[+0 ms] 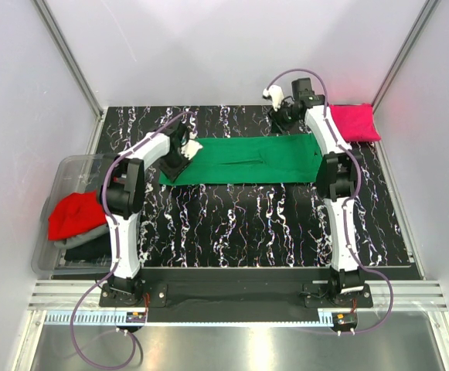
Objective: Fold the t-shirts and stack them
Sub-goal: Fold the tshirt
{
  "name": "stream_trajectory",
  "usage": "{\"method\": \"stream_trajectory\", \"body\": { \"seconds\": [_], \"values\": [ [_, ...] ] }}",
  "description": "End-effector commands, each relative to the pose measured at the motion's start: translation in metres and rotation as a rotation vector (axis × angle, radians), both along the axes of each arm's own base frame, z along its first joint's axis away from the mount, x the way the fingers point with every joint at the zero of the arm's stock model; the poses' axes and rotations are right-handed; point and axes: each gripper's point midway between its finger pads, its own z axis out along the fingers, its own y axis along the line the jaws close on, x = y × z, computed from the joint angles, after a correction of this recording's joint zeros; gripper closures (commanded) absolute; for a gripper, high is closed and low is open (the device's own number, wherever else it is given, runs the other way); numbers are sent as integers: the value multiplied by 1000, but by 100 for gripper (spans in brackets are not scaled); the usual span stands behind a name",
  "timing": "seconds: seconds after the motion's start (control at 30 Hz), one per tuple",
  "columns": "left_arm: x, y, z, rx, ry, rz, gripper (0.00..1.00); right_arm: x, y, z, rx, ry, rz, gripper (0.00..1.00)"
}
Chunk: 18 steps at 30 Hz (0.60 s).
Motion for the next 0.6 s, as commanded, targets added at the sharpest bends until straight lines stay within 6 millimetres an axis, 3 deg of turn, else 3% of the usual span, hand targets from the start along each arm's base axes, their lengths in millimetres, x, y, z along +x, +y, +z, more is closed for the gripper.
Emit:
{"method": "stream_trajectory", "body": {
  "seconds": [0.0,0.13,0.17,0.23,0.27,0.3,0.4,0.57],
  "values": [
    [4,2,26,-3,-71,0,67,21,20,66,72,-149,-31,65],
    [0,6,50,4,-121,-69,60,9,6,77,51,-142,-51,65],
    [-4,5,50,0,-118,-97,59,1,2,67,45,-105,-55,64],
    [-7,1,60,-24,-134,-177,50,-7,-9,77,51,-99,-74,63],
    [-9,0,59,-31,-131,-200,48,-15,-12,67,44,-62,-80,63],
    [-9,-3,60,-39,-134,-243,46,-20,-16,78,42,-77,-81,62],
    [-6,-7,54,-47,-122,-290,44,-37,-16,81,42,-59,-61,61],
    [1,-8,43,-33,-99,-317,49,-57,-17,89,43,-47,-56,60]
  ]
}}
